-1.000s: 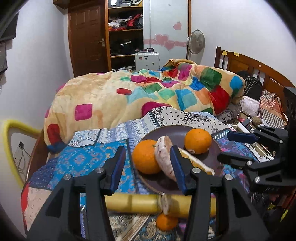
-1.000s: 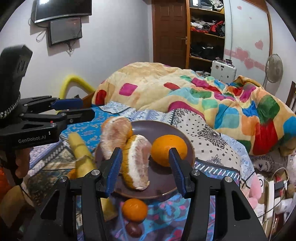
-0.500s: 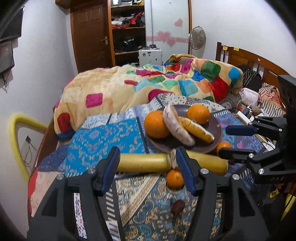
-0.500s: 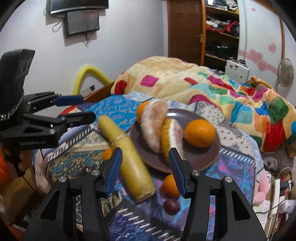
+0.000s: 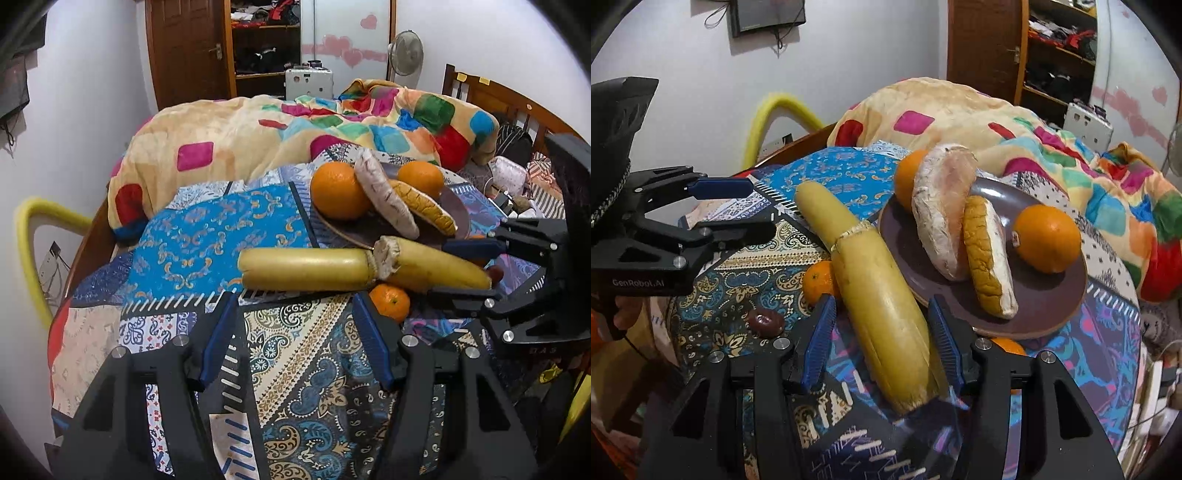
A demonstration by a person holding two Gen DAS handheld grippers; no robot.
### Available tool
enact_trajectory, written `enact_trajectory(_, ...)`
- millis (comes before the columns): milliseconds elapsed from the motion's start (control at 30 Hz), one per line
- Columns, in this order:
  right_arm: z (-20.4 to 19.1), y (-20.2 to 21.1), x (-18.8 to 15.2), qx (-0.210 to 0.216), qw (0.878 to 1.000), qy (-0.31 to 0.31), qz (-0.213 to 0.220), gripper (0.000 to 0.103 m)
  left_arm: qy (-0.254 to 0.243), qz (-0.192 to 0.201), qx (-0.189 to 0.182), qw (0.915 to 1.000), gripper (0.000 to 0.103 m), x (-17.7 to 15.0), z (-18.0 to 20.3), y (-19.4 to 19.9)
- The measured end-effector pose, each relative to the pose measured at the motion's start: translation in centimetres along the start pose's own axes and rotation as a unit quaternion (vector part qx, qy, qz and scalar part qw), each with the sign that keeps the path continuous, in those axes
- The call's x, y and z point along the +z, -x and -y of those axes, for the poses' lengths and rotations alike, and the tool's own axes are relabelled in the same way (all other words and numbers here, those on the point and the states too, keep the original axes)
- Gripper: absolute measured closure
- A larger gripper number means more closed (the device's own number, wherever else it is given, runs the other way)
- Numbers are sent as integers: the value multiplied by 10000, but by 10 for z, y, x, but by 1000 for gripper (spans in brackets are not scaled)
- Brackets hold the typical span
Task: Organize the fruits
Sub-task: 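Grasp the pale yellow peeled stalk with the right gripper while the left gripper approaches a tangerine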
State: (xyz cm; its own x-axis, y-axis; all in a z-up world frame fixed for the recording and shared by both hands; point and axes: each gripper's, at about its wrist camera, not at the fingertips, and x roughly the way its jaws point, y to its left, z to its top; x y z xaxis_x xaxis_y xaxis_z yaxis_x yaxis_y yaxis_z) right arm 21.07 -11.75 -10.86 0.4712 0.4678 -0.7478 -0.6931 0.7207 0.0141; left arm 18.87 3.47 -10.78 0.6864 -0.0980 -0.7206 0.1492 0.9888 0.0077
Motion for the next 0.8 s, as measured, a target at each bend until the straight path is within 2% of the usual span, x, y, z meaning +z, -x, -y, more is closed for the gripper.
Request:
enact_trajectory(167, -6, -3, 3, -154, 9997, 162, 22, 60, 47, -54, -103, 9999, 39, -4, 0, -4)
enact_trajectory(367, 2, 8, -4, 78, 9998, -145, -104, 65, -104, -40, -88, 9999, 39, -7, 7, -1)
enact_trajectory(633, 0, -1, -7, 158, 9986, -137, -484, 62, -33, -61, -210, 9998, 39, -10, 8, -2)
enact_trajectory(800, 0, -3, -4, 218, 9988, -205, -383, 64, 6, -82, -283, 9996, 39, -11, 8, -2)
